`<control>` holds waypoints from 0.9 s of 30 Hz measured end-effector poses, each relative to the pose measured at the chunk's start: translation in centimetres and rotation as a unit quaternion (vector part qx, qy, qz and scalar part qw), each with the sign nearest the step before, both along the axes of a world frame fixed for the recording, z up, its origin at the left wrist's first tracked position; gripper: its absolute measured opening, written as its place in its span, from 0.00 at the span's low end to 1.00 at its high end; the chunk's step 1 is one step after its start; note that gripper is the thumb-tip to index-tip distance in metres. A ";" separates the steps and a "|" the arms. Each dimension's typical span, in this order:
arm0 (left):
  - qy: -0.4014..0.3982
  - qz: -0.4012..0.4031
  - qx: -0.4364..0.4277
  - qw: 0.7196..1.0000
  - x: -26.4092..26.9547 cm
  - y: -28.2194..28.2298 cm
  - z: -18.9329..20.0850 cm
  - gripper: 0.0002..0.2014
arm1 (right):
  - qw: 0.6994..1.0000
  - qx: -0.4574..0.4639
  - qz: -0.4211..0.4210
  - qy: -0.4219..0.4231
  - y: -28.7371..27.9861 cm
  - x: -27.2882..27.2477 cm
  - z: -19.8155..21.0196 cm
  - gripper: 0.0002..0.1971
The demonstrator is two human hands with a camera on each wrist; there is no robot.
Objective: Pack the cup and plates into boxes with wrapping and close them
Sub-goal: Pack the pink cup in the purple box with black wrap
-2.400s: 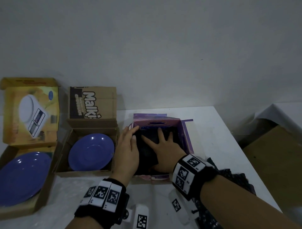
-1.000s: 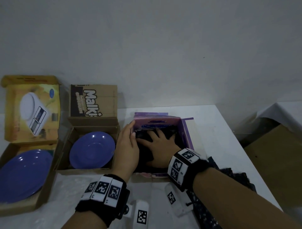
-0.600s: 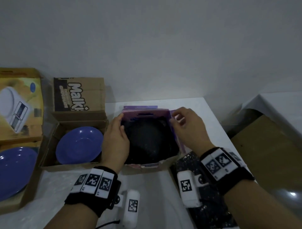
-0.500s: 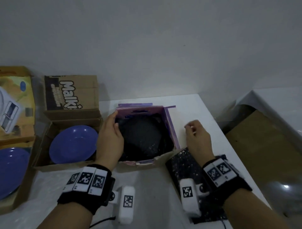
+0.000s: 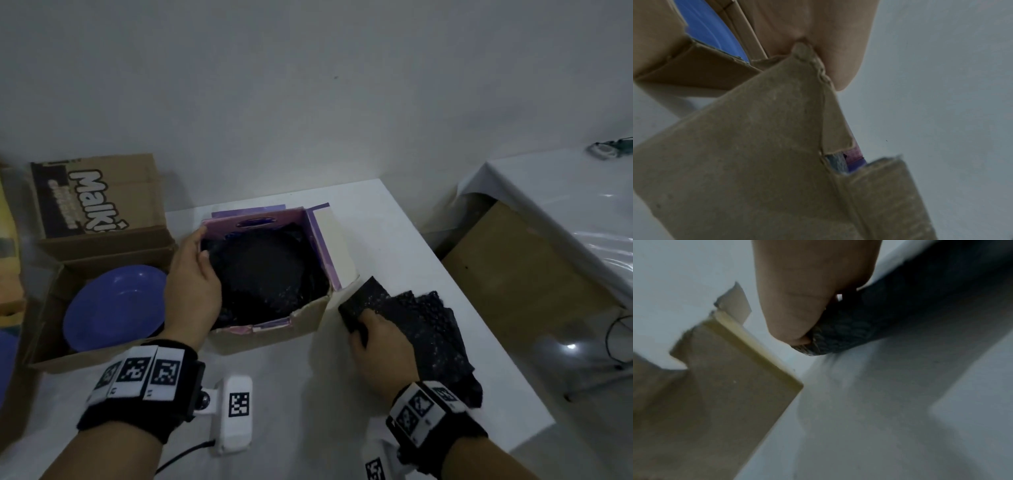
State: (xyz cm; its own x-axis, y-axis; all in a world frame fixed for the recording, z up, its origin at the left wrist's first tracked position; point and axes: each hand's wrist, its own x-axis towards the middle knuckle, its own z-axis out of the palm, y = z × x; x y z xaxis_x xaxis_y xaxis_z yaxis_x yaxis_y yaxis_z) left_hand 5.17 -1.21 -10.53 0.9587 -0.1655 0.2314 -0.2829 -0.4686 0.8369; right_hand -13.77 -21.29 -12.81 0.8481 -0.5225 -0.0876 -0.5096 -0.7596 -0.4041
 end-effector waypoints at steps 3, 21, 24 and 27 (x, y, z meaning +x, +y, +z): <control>0.005 0.001 0.002 1.000 -0.1 0.0 0.1 0.19 | 0.990 0.053 -0.092 -0.095 -0.6 0.3 1.7 0.05; 0.207 -0.007 -0.290 0.934 -0.5 0.2 0.4 0.34 | 0.900 -0.198 0.331 -0.203 7.5 10.1 8.2 0.19; 0.179 -0.028 -0.289 0.940 -0.6 0.3 0.5 0.31 | 0.913 -0.085 0.397 -0.050 7.5 10.1 6.8 0.23; 0.149 -0.029 -0.261 0.953 -0.6 0.2 0.4 0.23 | 0.911 -0.005 0.407 -0.063 6.9 10.2 8.2 0.12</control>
